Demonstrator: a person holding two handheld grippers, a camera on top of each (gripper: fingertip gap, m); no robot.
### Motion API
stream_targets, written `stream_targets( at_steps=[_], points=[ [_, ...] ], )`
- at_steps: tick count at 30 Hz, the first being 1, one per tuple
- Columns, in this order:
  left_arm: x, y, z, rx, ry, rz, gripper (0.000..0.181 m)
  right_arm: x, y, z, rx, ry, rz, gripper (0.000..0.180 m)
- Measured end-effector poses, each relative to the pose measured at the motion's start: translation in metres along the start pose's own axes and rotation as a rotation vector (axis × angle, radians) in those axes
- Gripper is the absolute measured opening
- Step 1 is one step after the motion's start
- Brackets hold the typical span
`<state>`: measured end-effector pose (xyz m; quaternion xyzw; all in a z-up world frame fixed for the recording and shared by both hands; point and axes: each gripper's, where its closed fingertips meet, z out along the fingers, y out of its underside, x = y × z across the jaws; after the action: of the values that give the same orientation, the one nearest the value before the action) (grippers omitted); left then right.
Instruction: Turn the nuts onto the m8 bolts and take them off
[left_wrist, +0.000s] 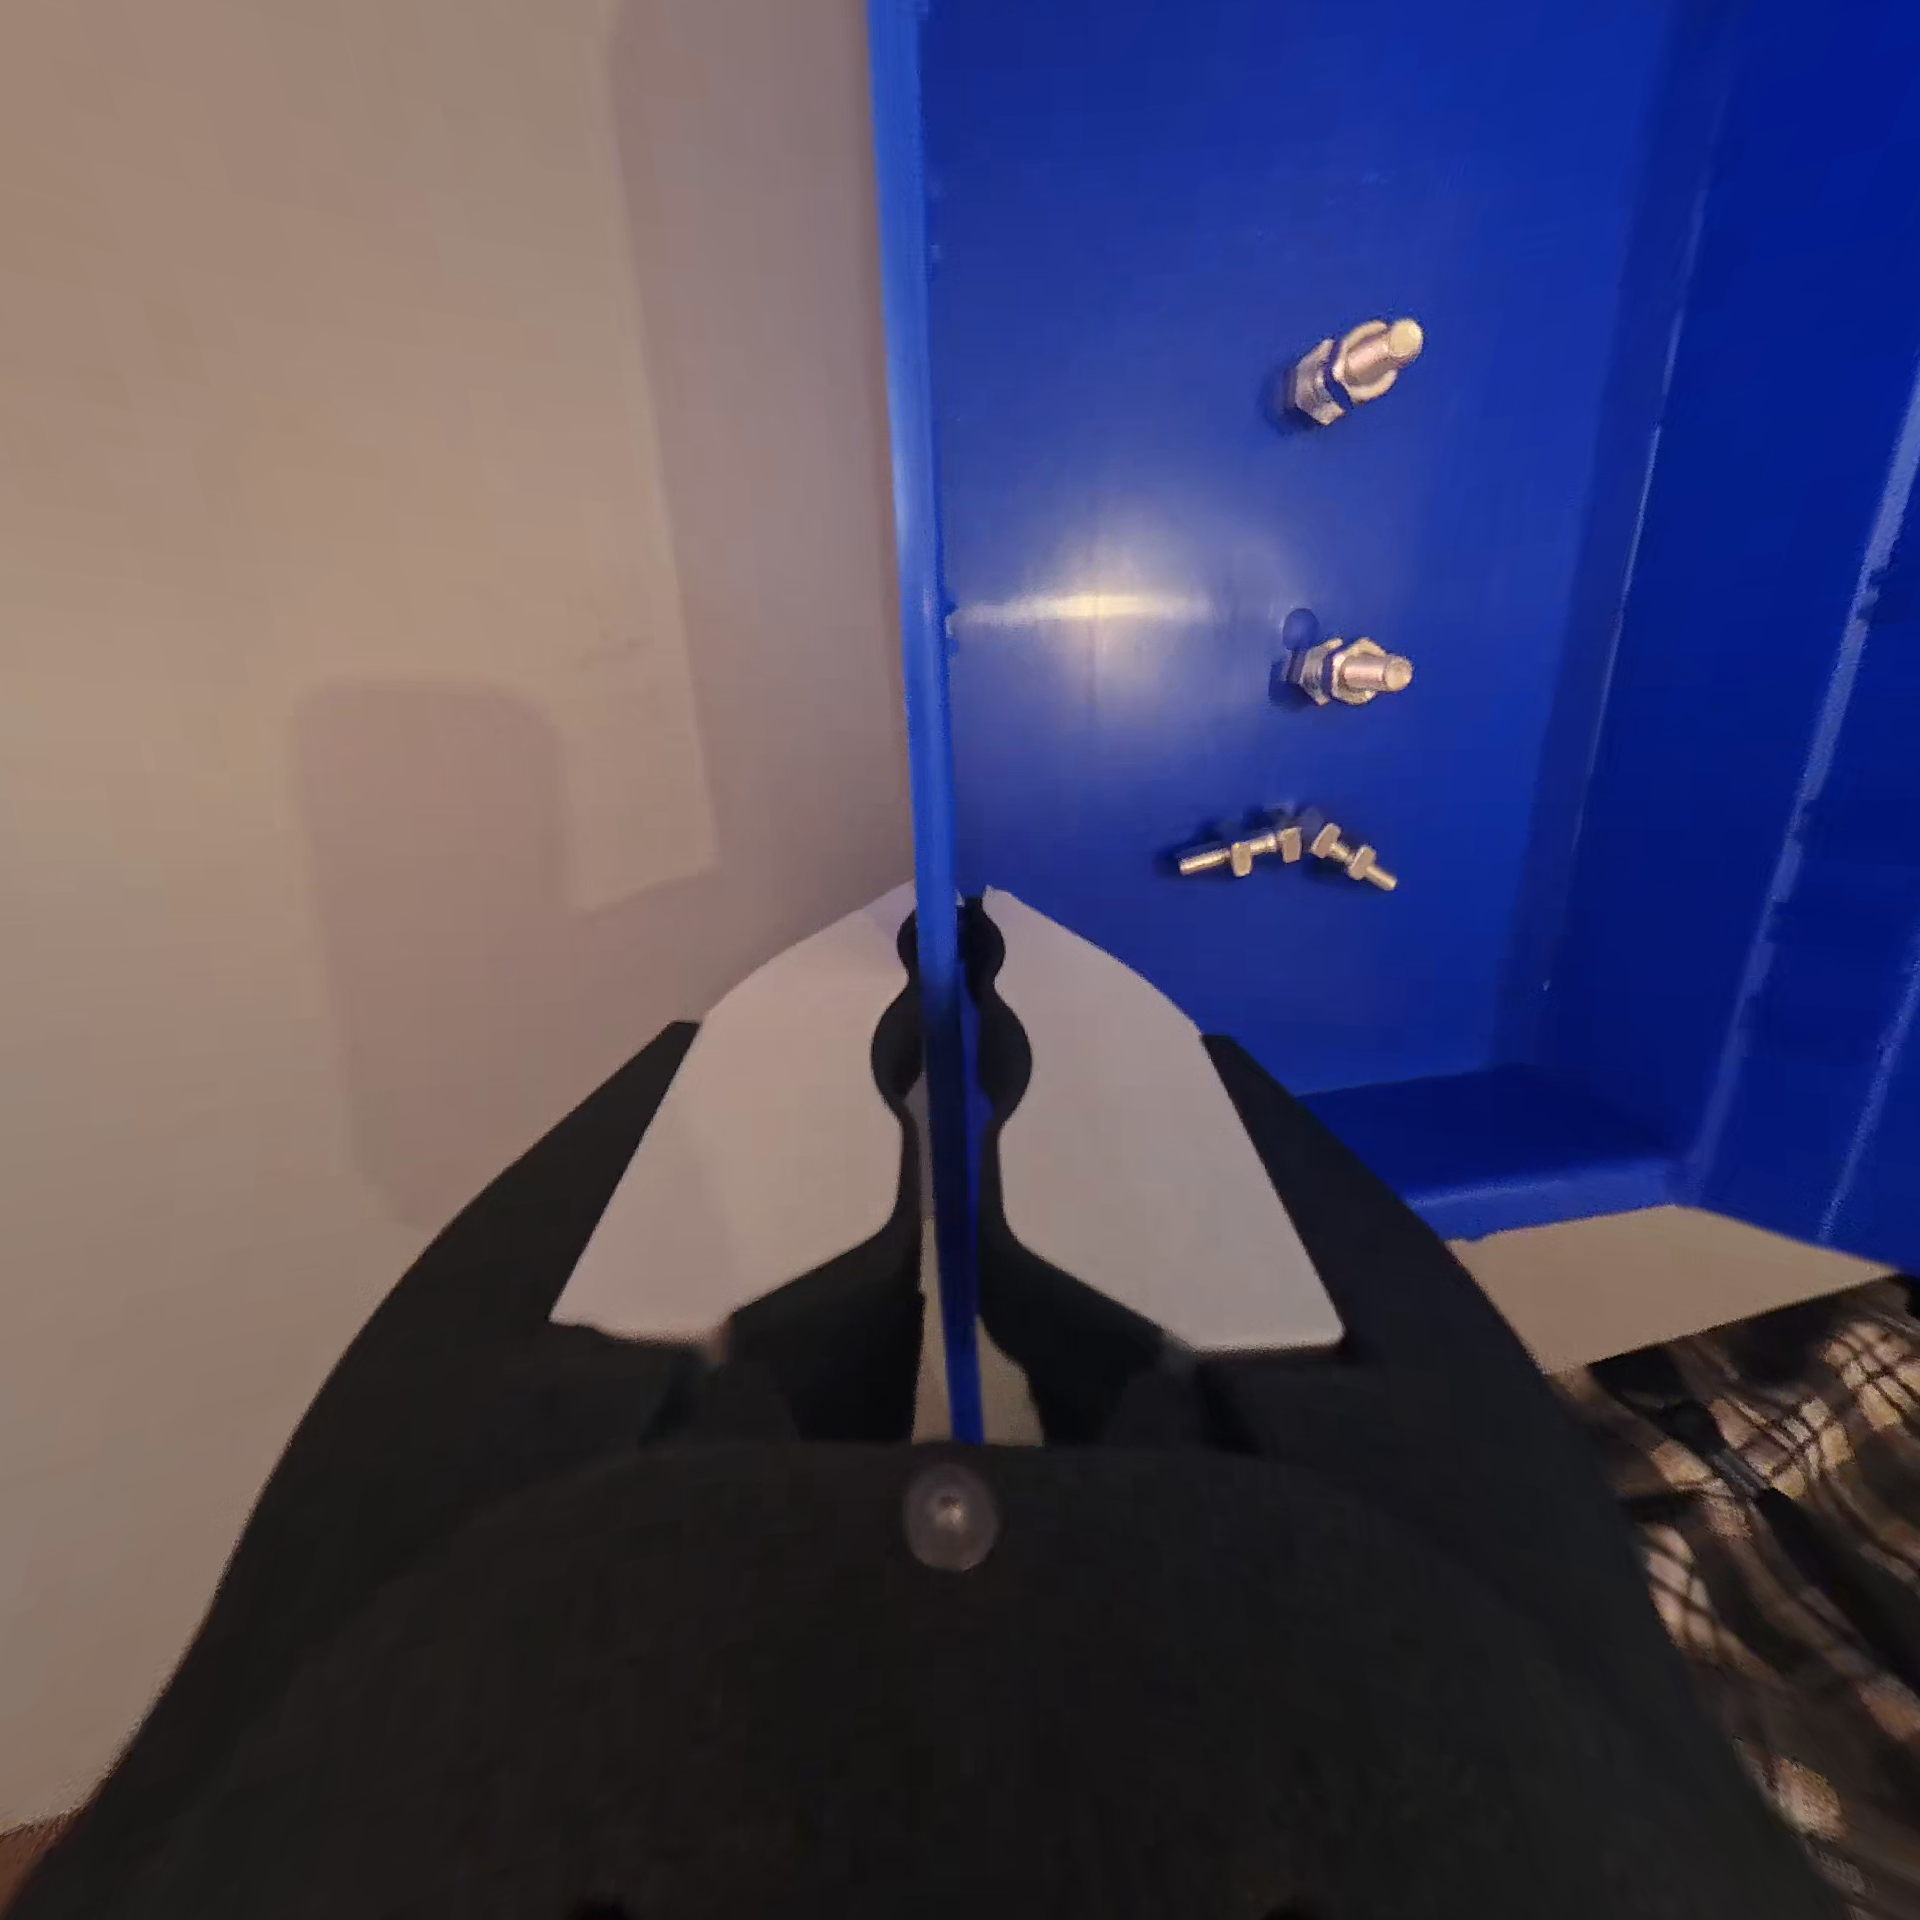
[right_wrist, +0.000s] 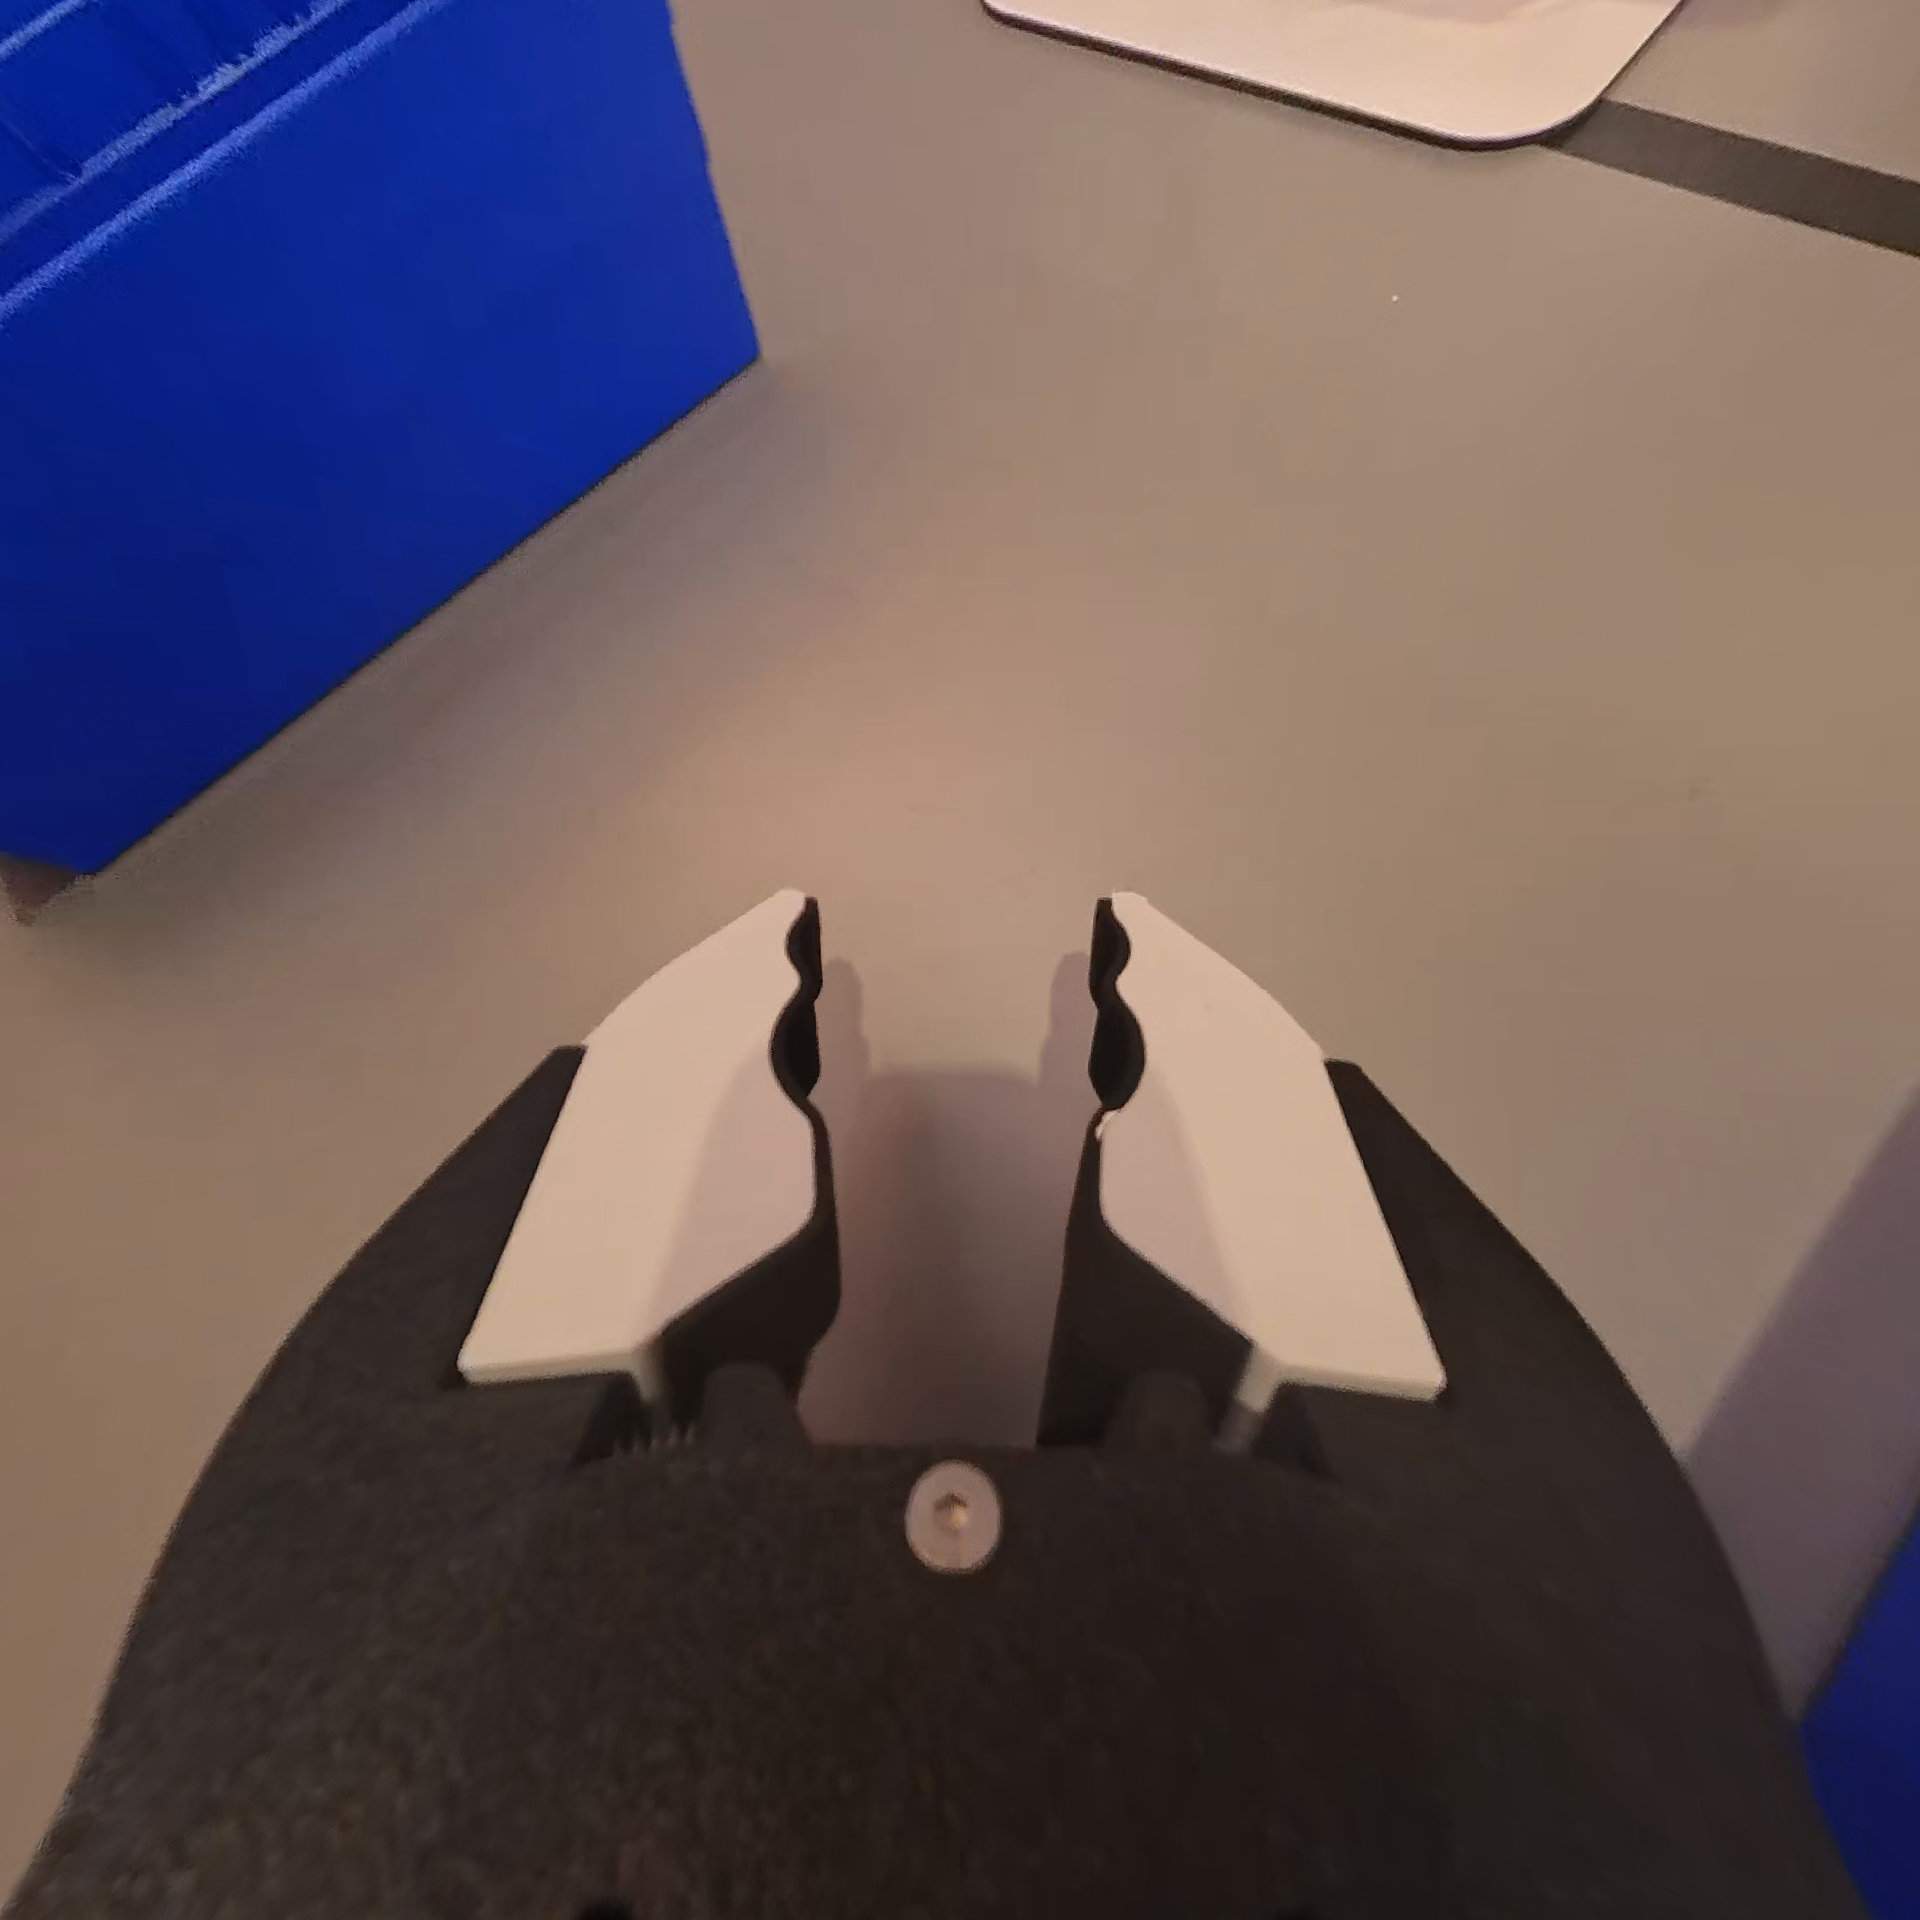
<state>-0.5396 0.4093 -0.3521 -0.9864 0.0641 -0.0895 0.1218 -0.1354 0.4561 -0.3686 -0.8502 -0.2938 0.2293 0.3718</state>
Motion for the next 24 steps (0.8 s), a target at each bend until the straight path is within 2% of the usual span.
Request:
stream_targets(
  at_steps=[1, 7, 15, 24],
  points=[
    [-0.007, 0.003, -0.002, -0.001, -0.002, -0.009, 0.005, 0.000, 0.000, 0.000, 0.001, -0.004, 0.004, 0.049],
    [-0.058, 0.027, -0.017, 0.019, -0.004, -0.064, 0.005, -0.003, 0.000, 0.000, 0.000, -0.020, 0.007, 0.045],
    [-0.151, 0.063, -0.045, 0.053, -0.049, -0.159, 0.005, -0.004, 0.003, 0.006, -0.012, -0.018, -0.003, 0.042],
    [-0.230, 0.087, -0.065, 0.099, -0.067, -0.230, 0.005, -0.002, 0.008, 0.015, -0.024, -0.027, 0.029, 0.040]
  ],
)
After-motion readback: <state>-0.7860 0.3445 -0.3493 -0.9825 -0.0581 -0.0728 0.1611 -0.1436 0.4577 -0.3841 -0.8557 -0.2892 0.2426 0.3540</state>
